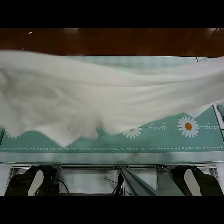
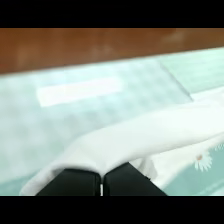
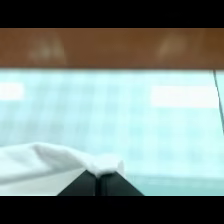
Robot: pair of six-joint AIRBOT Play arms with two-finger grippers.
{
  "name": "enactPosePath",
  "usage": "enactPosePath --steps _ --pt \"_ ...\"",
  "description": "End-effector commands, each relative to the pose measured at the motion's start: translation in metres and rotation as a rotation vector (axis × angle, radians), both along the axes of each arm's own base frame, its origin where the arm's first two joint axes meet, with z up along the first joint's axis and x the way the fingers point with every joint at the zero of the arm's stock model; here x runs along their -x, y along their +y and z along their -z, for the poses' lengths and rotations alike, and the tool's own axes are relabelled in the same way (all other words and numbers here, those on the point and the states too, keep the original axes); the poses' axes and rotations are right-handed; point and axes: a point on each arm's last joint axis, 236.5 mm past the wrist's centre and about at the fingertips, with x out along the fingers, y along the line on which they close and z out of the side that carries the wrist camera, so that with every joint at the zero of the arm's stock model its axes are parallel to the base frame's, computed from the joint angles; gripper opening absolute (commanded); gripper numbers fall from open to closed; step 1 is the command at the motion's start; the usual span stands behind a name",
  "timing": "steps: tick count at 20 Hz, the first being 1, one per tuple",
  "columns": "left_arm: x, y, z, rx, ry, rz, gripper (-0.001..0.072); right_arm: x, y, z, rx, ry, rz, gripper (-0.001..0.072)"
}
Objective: Fold the shirts.
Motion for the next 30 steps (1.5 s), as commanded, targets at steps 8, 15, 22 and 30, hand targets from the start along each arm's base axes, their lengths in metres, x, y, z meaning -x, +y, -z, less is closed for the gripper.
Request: enactPosePath --steps 8,15,22,30 --pt "-0.007 0.003 0.244 0.105 0.648 0.000 0.0028 -0.149 0.004 0.187 0.024 0.546 -0.158 0.0021" --pt "-0.004 0.008 0.326 0.162 0.762 -0.096 0.0028 -0.188 0.005 0.331 -0.074 0.847 -0.150 0.0022" --pt "-0.004 0.008 0.348 0.171 0.796 -0.122 0.0028 -0.223 0.031 0.335 -0.207 0.735 -0.169 0.0446" --pt "-0.004 0.006 0.348 0.181 0.802 -0.117 0.0028 -0.149 0.021 0.306 -0.143 0.807 -0.198 0.0461"
